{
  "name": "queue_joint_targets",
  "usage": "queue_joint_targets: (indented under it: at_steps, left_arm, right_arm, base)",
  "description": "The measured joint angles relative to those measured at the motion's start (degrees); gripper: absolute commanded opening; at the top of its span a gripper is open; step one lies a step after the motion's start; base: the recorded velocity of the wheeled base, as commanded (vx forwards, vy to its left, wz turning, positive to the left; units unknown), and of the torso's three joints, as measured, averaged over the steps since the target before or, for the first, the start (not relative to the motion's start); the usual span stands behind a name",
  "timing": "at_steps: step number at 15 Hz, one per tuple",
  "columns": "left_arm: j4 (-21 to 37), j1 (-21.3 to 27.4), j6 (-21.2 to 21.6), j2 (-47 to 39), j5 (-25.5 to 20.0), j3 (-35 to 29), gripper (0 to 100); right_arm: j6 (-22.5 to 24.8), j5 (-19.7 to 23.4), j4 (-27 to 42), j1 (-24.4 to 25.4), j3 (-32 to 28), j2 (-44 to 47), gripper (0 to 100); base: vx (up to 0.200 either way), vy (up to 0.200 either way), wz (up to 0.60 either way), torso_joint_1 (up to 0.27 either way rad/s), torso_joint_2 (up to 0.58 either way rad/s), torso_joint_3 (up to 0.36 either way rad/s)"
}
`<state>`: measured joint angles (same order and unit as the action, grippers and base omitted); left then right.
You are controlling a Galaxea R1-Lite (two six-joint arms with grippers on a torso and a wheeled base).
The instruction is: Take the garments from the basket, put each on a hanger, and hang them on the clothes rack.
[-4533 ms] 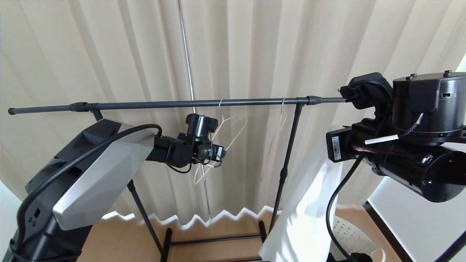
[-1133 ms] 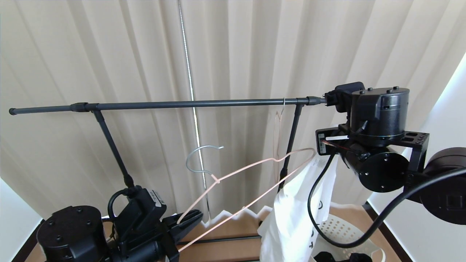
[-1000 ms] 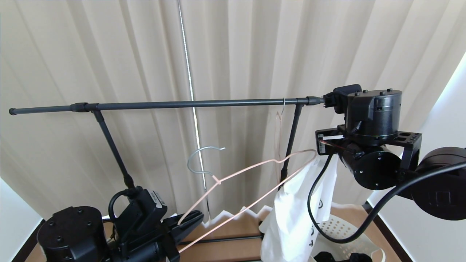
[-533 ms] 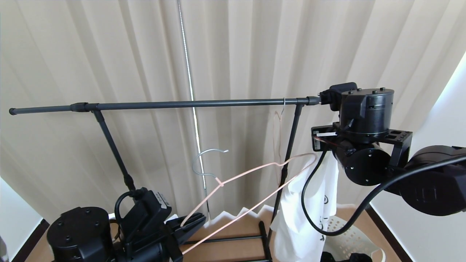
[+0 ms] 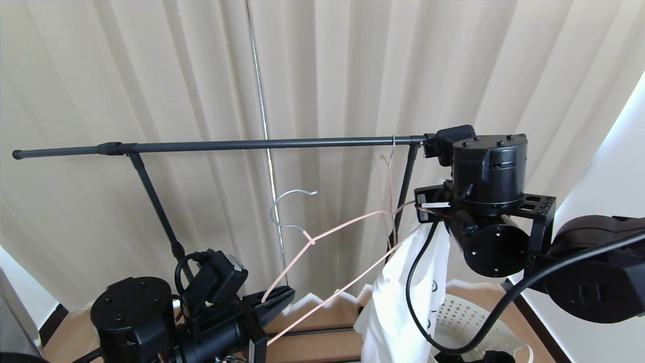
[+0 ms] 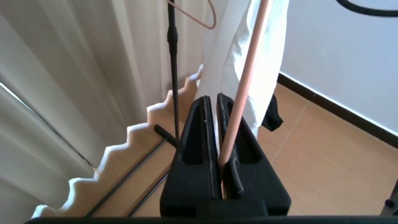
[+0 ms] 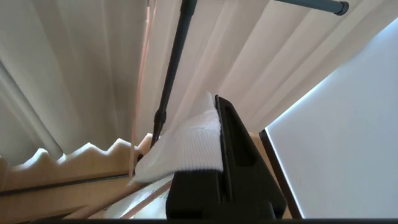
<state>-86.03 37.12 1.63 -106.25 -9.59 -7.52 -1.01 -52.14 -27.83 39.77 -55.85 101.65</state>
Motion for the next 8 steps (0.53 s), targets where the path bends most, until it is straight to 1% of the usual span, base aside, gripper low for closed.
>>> queue_joint_targets:
  at_steps: [2, 4, 6, 8]
  left_arm:
    - [0.02, -0.02, 0.02, -0.24, 0.23, -0.30, 0]
    - [0.06, 0.00, 0.04, -0.59, 2.05, -0.83, 0]
    - [0.04, 0.69, 0.11, -1.05, 5.13, -1.40, 0]
    - [0.02, 1.07, 0.13, -1.44, 5.50, -1.71, 0]
  right_arm:
    - [-0.10, -0.20, -0.09, 0.85, 0.22, 0.04, 0]
    - [-0.18, -0.85, -0.13, 2.62, 0.85, 0.01, 0]
    - [-0.54, -1.28, -0.13, 4.77, 1.19, 0.01, 0]
    - [-0.66, -1.34, -0.39, 6.49, 1.61, -0.02, 0]
  base:
    - [0.000, 0.000, 0.00, 0.000, 0.00, 0.000]
    - [0.000, 0.000, 0.00, 0.000, 0.00, 0.000]
    - [0.000, 0.000, 0.00, 0.000, 0.00, 0.000]
    - [0.000, 0.000, 0.00, 0.000, 0.00, 0.000]
